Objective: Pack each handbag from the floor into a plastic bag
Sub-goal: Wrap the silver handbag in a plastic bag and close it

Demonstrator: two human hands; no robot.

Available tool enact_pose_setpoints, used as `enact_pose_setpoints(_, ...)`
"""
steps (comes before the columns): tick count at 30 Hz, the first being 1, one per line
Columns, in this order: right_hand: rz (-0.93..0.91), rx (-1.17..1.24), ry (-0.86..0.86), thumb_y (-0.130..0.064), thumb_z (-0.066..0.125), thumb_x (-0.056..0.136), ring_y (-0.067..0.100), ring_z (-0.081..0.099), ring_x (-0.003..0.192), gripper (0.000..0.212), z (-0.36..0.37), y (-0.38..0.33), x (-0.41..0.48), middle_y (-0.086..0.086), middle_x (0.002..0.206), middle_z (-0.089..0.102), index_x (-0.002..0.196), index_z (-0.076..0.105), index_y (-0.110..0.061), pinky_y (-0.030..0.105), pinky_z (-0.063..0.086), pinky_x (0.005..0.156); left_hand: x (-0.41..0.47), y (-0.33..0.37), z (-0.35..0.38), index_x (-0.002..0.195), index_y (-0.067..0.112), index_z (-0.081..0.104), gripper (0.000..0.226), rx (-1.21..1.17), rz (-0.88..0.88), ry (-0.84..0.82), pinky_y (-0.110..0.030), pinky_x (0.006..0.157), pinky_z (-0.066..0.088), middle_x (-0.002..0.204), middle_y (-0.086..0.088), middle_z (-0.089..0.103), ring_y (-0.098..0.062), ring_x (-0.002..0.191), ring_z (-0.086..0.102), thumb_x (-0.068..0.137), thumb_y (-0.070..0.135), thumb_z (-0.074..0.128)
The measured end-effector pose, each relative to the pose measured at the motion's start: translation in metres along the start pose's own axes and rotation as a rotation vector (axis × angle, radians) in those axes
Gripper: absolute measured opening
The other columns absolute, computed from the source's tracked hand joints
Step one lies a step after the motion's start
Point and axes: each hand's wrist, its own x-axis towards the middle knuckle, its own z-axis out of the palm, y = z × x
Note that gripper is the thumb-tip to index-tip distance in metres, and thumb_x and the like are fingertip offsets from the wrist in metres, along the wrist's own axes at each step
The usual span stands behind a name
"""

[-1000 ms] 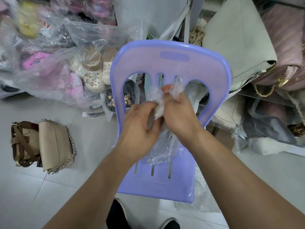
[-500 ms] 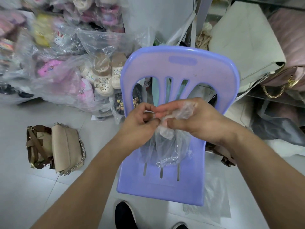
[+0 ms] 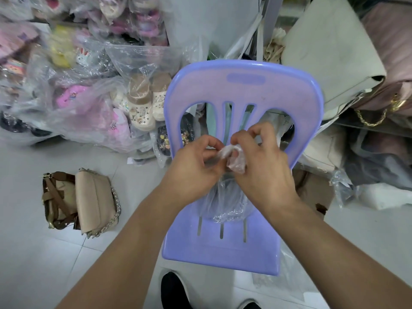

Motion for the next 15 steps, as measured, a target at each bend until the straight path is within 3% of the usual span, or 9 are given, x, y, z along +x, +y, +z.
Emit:
enact_pose_setpoints(4,0.084,-0.039,0.007,0.004,0.072,0.071,0.038,0.056,0.06,0.049,0.002,-0.001,0.002,0.017,0.109,0.049,0.117,0.062,-0.009,0.033,0.038,0.054,-0.002,0.011,-0.001,0.099,0.028,0.059,0.031,0.214,0.033,-0.006,-0.01,0.059,0.046,0.09,0.015,0.075,0.005,0.08,0.067,0.076,0.023,0.078)
enact_pose_setpoints(6,0.016,-0.008,0.021,0.006,0.073,0.071,0.034,0.055,0.06,0.049,0.002,0.002,0.002,0.016,0.106,0.051,0.116,0.063,-0.009,0.032,0.04,0.055,-0.001,0.011,0.003,0.096,0.032,0.057,0.034,0.342,0.06,0.062,-0.013,0.065,0.048,0.087,0.015,0.073,0.001,0.085,0.067,0.07,0.028,0.078)
enact_pose_setpoints(10,0.047,0.314,-0.017,-0.009,0.073,0.083,0.012,0.049,0.074,0.022,0.0,0.011,0.007,-0.002,0.095,0.052,0.102,0.065,-0.017,0.025,0.04,0.064,-0.003,-0.001,0.011,0.09,0.034,0.05,0.027,0.396,0.082,0.246,-0.032,0.073,0.054,0.084,0.012,0.069,-0.01,0.088,0.066,0.072,0.046,0.067)
enact_pose_setpoints(15,0.132,0.526,-0.074,-0.012,0.077,0.083,0.007,0.058,0.085,0.017,-0.005,0.005,0.007,-0.007,0.089,0.063,0.087,0.063,-0.023,0.01,0.042,0.069,0.0,-0.01,0.022,0.08,0.029,0.04,0.014,0.348,0.078,0.411,-0.04,0.068,0.048,0.066,0.006,0.055,-0.03,0.075,0.059,0.079,0.031,0.053)
